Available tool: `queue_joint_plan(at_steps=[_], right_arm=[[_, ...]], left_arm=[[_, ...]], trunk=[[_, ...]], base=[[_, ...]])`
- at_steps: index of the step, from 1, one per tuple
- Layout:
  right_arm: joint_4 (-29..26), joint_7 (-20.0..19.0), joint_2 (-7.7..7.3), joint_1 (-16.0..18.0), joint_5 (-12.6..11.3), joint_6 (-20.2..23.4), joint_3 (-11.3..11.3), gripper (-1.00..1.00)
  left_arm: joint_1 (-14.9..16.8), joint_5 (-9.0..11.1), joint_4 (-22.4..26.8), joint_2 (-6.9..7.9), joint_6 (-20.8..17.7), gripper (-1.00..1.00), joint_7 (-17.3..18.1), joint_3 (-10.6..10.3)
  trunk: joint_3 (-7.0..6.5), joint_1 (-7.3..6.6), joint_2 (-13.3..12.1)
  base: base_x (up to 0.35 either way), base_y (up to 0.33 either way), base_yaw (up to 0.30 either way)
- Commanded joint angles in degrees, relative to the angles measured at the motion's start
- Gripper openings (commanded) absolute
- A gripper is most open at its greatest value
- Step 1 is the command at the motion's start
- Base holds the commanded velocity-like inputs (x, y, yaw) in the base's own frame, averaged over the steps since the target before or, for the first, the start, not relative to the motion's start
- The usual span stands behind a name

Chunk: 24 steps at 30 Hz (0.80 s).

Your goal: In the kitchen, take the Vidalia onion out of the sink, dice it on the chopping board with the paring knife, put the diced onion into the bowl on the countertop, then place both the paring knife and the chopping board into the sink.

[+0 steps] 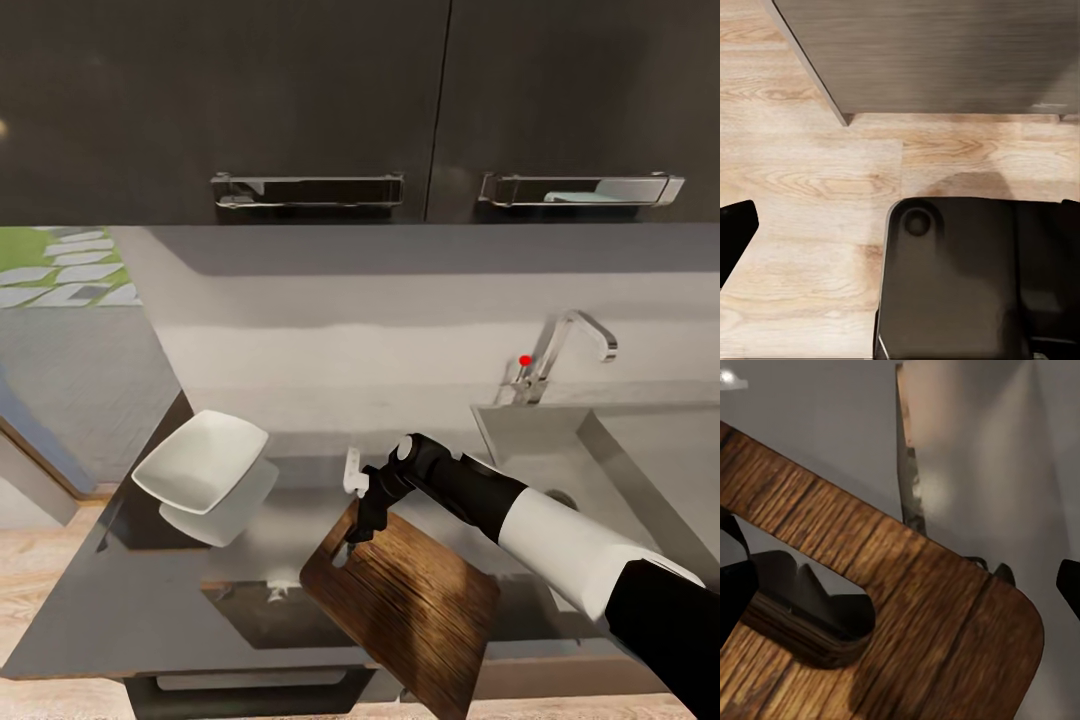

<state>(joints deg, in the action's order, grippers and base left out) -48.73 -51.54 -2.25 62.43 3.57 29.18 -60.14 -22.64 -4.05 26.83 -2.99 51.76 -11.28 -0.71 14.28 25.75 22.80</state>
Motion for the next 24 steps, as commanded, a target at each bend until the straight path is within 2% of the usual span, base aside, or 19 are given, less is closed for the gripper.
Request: queue_joint_plan(at_steps=[1, 24], right_arm=[[-0.1, -0.2, -0.03, 0.1, 0.4, 0.2, -0.1, 1.0], [-0.1, -0.2, -0.12, 0.1, 0.4, 0.2, -0.1, 1.0]], left_arm=[[0.0, -0.4, 0.0, 0.0, 0.0, 1.0, -0.5, -0.1], [0.0, -0.4, -0.3, 0.0, 0.0, 1.0, -0.5, -0.1]], trunk=[[0.2, 0.03, 0.1], [1.69, 0.03, 0.1]], base=[[0.0, 0.0, 0.0], [0.0, 0.0, 0.0]])
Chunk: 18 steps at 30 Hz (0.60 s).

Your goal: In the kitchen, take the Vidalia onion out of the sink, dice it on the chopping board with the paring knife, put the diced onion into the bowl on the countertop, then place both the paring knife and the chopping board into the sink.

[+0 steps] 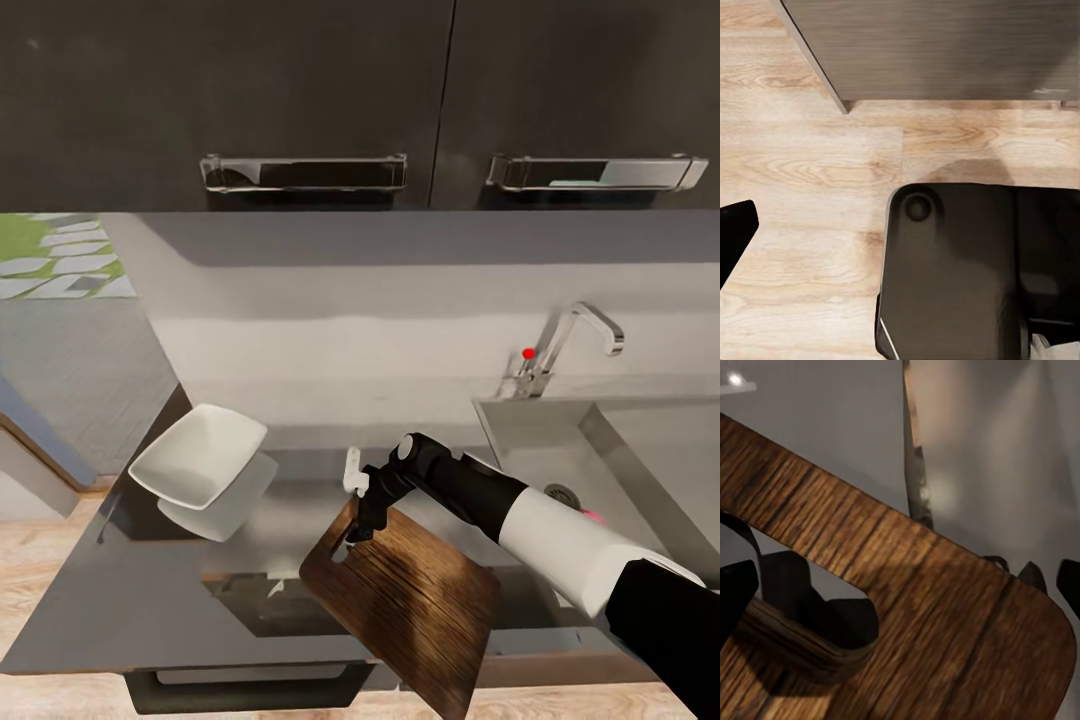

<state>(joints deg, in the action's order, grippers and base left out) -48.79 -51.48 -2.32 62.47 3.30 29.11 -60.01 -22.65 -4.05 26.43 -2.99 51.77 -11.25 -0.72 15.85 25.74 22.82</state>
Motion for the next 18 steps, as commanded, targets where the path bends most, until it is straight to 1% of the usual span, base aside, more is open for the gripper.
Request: queue_joint_plan(at_steps=[1, 18], right_arm=[[-0.1, -0.3, -0.06, 0.0, 0.7, 0.2, -0.2, 1.0], [-0.1, 0.2, -0.07, 0.0, 0.7, 0.2, -0.2, 1.0]], left_arm=[[0.0, -0.4, 0.1, 0.0, 0.0, 1.0, -0.5, -0.1], [0.0, -0.4, -0.5, 0.0, -0.1, 1.0, -0.5, -0.1]], trunk=[[0.16, 0.04, 0.1], [0.6, 0.04, 0.1]], base=[[0.0, 0.0, 0.0], [0.0, 0.0, 0.0]])
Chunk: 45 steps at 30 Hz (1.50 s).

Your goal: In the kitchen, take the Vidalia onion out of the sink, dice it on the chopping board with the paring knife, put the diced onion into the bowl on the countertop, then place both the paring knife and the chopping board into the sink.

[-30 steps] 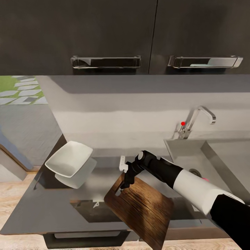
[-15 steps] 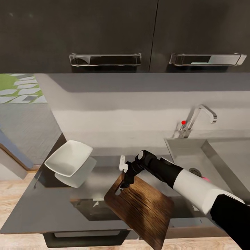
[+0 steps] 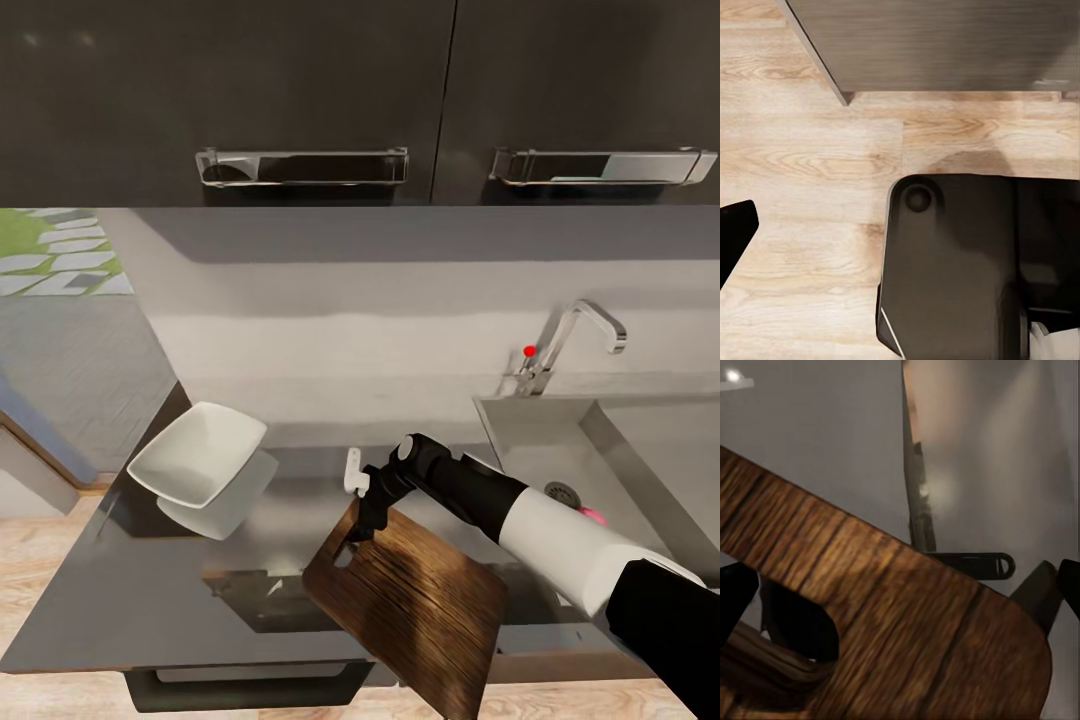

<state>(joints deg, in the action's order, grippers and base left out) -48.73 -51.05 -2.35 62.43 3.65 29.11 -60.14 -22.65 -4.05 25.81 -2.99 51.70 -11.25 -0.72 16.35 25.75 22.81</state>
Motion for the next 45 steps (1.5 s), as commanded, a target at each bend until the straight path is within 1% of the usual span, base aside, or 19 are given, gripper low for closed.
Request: queue_joint_plan(at_steps=[1, 4, 11, 24, 25, 45], right_arm=[[-0.1, -0.1, -0.03, 0.1, 0.4, 0.2, -0.1, 1.0], [-0.1, 0.0, -0.02, 0.1, 0.4, 0.2, -0.3, 1.0], [-0.1, 0.1, -0.02, 0.1, 0.4, 0.2, -2.5, 1.0], [-0.1, 0.2, -0.04, 0.1, 0.4, 0.2, -3.1, 1.0], [-0.1, 0.2, -0.03, 0.1, 0.4, 0.2, -3.1, -1.0], [-0.1, 0.1, -0.02, 0.1, 0.3, 0.2, -3.3, -1.0]], left_arm=[[0.0, -0.4, 0.1, 0.0, 0.0, 1.0, -0.5, -0.1], [0.0, -0.4, 0.1, 0.0, 0.0, 1.0, -0.5, -0.1], [0.0, -0.4, 0.0, 0.0, 0.0, 1.0, -0.5, -0.1], [0.0, -0.4, 0.0, 0.0, 0.0, 1.0, -0.5, -0.1], [0.0, -0.4, 0.0, 0.0, 0.0, 1.0, -0.5, -0.1], [0.0, -0.4, 0.0, 0.0, 0.0, 1.0, -0.5, -0.1]], trunk=[[0.1, 0.04, 0.1], [0.1, 0.04, 0.1], [0.1, 0.04, 0.1], [0.1, 0.04, 0.1], [0.1, 0.04, 0.1], [-0.01, 0.04, 0.1]], base=[[0.0, 0.0, 0.0], [0.0, 0.0, 0.0], [0.0, 0.0, 0.0], [0.0, 0.0, 0.0], [0.0, 0.0, 0.0], [0.0, 0.0, 0.0]])
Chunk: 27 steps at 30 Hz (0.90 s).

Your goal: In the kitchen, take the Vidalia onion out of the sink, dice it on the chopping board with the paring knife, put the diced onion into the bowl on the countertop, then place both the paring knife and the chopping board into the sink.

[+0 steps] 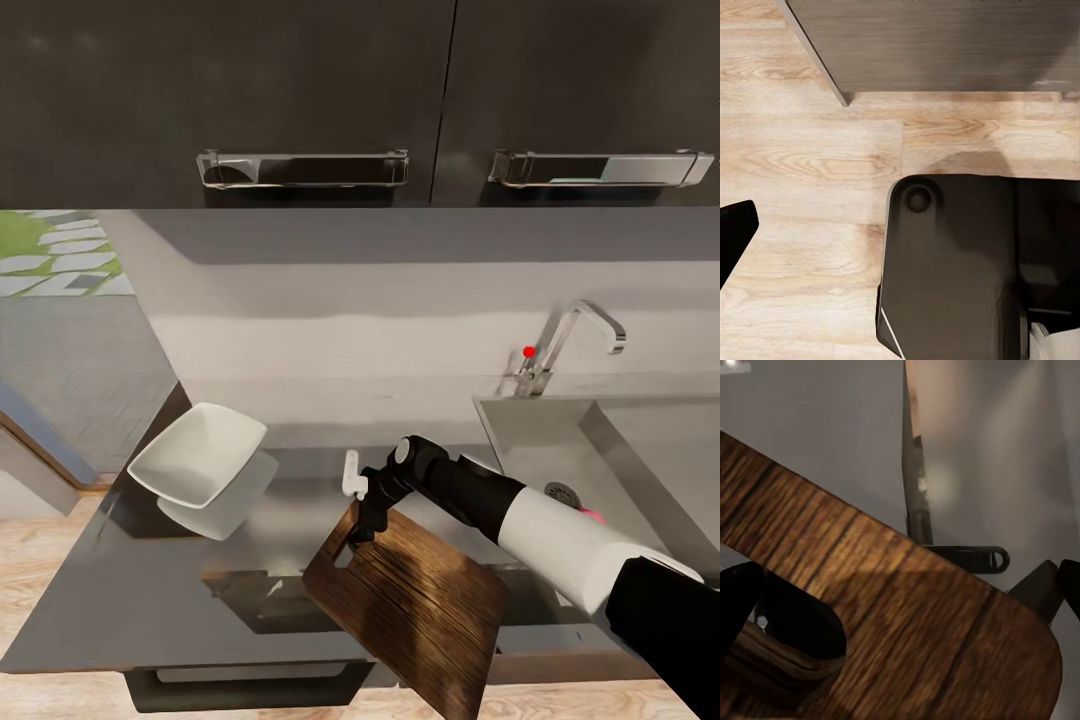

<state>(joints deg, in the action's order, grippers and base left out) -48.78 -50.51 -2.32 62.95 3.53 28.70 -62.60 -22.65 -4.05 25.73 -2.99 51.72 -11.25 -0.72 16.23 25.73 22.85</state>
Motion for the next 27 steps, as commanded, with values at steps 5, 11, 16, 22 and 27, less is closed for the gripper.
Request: queue_joint_plan(at_steps=[5, 11, 16, 22, 27], right_arm=[[-0.1, -0.4, -0.05, -0.5, 0.4, 0.7, -0.9, -1.0], [-0.1, -0.5, -0.04, -0.5, 0.4, 0.7, -0.9, -1.0], [-0.1, -0.5, -0.01, -0.5, 0.4, 0.7, -0.9, -1.0], [-0.1, -0.5, 0.01, -0.5, 0.4, 0.7, -0.9, -1.0], [-0.1, -0.5, 0.0, -0.5, 0.4, 0.7, -0.9, -1.0]], left_arm=[[0.0, -0.4, 0.1, 0.0, 0.0, 1.0, -0.5, -0.1], [0.0, -0.4, 0.1, 0.0, 0.0, 1.0, -0.5, -0.1], [0.0, -0.4, 0.1, 0.0, 0.0, 1.0, -0.5, -0.1], [0.0, -0.4, 0.1, 0.0, 0.0, 1.0, -0.5, -0.1], [0.0, -0.4, 0.1, 0.0, 0.0, 1.0, -0.5, -0.1]], trunk=[[-0.26, 0.05, 0.1], [-0.79, 0.05, 0.1], [-1.24, 0.05, 0.1], [-1.79, 0.05, 0.1], [-2.24, 0.05, 0.1]], base=[[0.0, 0.0, 0.0], [0.0, 0.0, 0.0], [0.0, 0.0, 0.0], [0.0, 0.0, 0.0], [0.0, 0.0, 0.0]])
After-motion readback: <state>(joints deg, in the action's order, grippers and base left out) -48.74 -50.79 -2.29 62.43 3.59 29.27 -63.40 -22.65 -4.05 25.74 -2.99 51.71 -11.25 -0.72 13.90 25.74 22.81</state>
